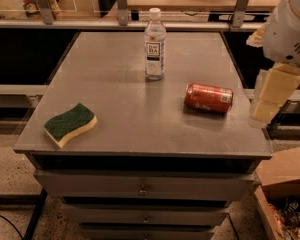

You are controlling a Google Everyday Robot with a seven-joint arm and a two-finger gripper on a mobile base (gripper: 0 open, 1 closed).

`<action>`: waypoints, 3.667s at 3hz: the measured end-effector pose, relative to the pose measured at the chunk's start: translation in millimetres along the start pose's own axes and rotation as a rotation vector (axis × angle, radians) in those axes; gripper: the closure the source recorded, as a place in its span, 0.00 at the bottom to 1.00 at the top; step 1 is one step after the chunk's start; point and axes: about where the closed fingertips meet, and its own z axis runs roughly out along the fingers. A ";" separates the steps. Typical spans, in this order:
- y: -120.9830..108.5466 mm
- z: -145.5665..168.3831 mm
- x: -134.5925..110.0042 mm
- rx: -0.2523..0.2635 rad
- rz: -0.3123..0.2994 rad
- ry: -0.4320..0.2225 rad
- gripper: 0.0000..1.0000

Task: Place coke can upright

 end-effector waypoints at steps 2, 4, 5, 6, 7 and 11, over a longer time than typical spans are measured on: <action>-40.0 74.5 -55.5 -0.064 -0.100 0.083 0.00; -57.5 130.5 -73.0 -0.104 -0.079 0.124 0.00; -59.7 152.6 -71.1 -0.127 -0.029 0.124 0.00; -60.8 168.7 -66.2 -0.142 0.025 0.120 0.00; -61.0 179.1 -62.1 -0.149 0.062 0.118 0.17; -81.0 139.8 -70.1 -0.188 0.110 -0.094 0.82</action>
Offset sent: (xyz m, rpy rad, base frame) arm 0.1085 0.0857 -0.0879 -0.1611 0.1318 0.1345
